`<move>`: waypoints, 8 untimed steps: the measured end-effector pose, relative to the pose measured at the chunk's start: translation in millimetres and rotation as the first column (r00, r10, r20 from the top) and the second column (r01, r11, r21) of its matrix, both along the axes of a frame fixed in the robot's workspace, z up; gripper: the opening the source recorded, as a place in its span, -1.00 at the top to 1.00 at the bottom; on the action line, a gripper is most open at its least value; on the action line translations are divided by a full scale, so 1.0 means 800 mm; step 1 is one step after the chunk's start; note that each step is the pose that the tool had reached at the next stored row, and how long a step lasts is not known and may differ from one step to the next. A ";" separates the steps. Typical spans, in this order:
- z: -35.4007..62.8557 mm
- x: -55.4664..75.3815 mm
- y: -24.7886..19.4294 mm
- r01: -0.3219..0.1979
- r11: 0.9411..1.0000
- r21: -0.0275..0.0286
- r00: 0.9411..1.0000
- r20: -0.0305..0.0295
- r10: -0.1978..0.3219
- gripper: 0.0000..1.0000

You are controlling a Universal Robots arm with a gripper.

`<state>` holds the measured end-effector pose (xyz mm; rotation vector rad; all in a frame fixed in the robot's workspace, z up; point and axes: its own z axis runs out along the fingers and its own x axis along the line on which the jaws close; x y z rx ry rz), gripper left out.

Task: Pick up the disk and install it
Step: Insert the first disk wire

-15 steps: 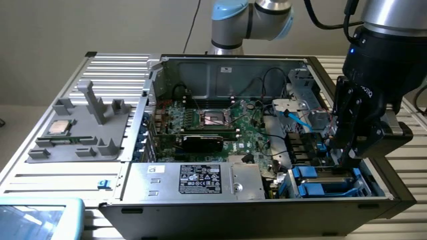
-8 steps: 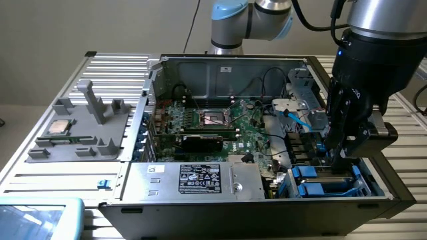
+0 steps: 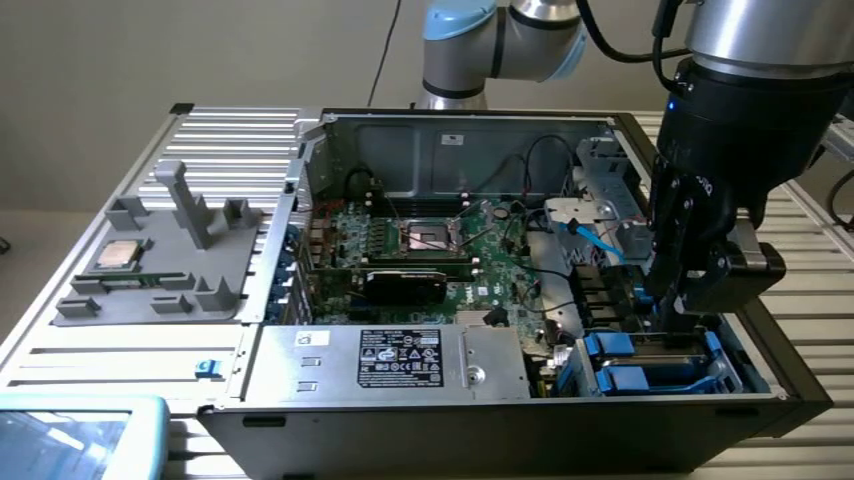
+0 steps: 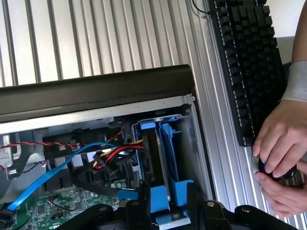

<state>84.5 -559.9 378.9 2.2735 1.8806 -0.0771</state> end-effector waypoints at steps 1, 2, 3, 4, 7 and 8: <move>0.000 0.000 0.0011 0.000 1.000 0.000 1.000 0.000 0.000 0.14; -0.001 0.000 0.0019 0.000 1.000 0.001 1.000 0.000 0.000 0.14; -0.001 0.000 0.0031 0.000 1.000 0.003 1.000 0.001 0.000 0.14; -0.002 0.000 0.0045 0.000 1.000 0.004 1.000 0.001 0.000 0.14; -0.004 0.000 0.0103 0.000 1.000 0.008 1.000 0.002 0.000 0.14; -0.005 0.000 0.0114 0.000 1.000 0.010 1.000 0.003 0.000 0.14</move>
